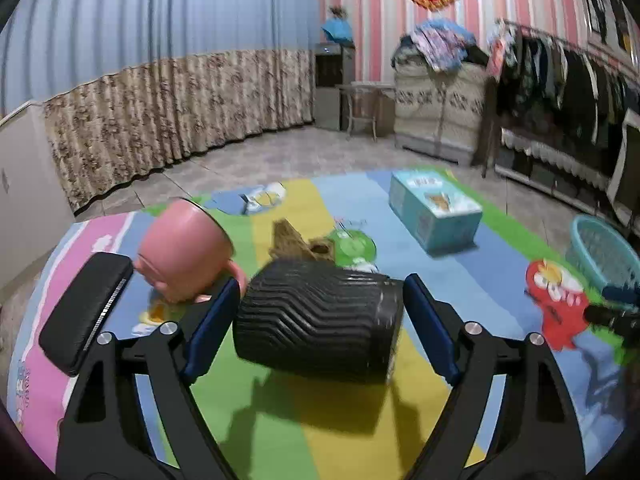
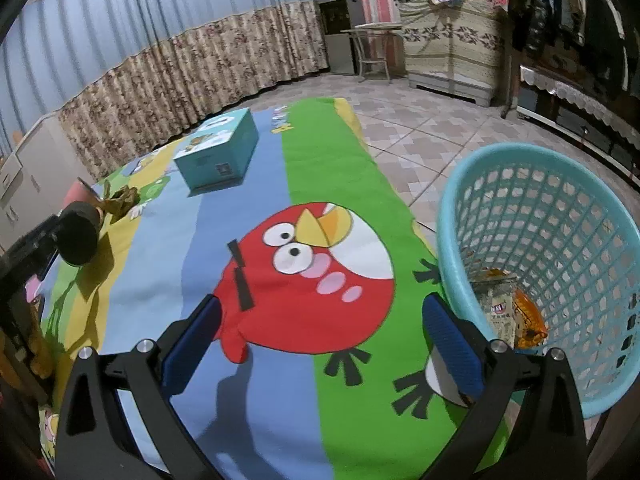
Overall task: Collect trash
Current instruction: 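Lower the left gripper onto the black ribbed pot and grasp its rim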
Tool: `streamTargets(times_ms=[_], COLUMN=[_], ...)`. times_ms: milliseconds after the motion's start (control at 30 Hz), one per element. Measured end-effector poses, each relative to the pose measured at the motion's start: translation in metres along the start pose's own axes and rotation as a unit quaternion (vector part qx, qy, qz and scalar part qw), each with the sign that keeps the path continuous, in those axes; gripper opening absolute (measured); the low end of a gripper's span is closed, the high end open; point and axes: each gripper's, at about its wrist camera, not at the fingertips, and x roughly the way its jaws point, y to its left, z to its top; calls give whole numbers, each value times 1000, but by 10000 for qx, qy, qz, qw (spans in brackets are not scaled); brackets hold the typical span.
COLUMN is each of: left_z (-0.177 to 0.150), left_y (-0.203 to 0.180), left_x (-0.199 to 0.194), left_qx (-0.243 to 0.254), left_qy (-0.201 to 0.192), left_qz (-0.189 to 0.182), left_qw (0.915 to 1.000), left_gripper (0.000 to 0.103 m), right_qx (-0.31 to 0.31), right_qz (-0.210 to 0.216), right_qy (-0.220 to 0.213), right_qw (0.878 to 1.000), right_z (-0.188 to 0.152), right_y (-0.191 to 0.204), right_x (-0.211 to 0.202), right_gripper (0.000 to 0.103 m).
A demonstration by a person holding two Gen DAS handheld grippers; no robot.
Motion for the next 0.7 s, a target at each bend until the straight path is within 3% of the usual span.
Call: streamTargets(times_ms=[67,100,200,300,367,433,567,700], left_z=[1,2,2,2,2,-1,-2,-5], left_y=[10,15,31,47,52,51,42,35], left_x=[-4,-3,-1,0,-1,1,4,8], left_qx=[-92,-138,-319,-661,-760,-732,-587,-460], left_qy=[-12,32,100,215,252,269,304,337], left_qz=[137,289,551,437,399,493,474,467], left_qw=[9999,9995,9979,9966,9960,9957,9967,9973], left_gripper=[37,29,28,29,39,65,74,82], right_qx=[-126,-178,-415,-699,-835,-862,-923,-1164], right_qz=[19,35,107,125,145,199,338,176], right_qy=[-22,-13,92,93,94,111,142,35], right_qw=[9999,9998,9990,9974,9964,9960,9951,9930], right_z=[1,1,2,5,8,13,23,33], right_y=[9,13,28,47,61,70,87,102], right_x=[-1,0,6,8,10,12,16,20], right_gripper=[98,98,98,98,98,98,98,98])
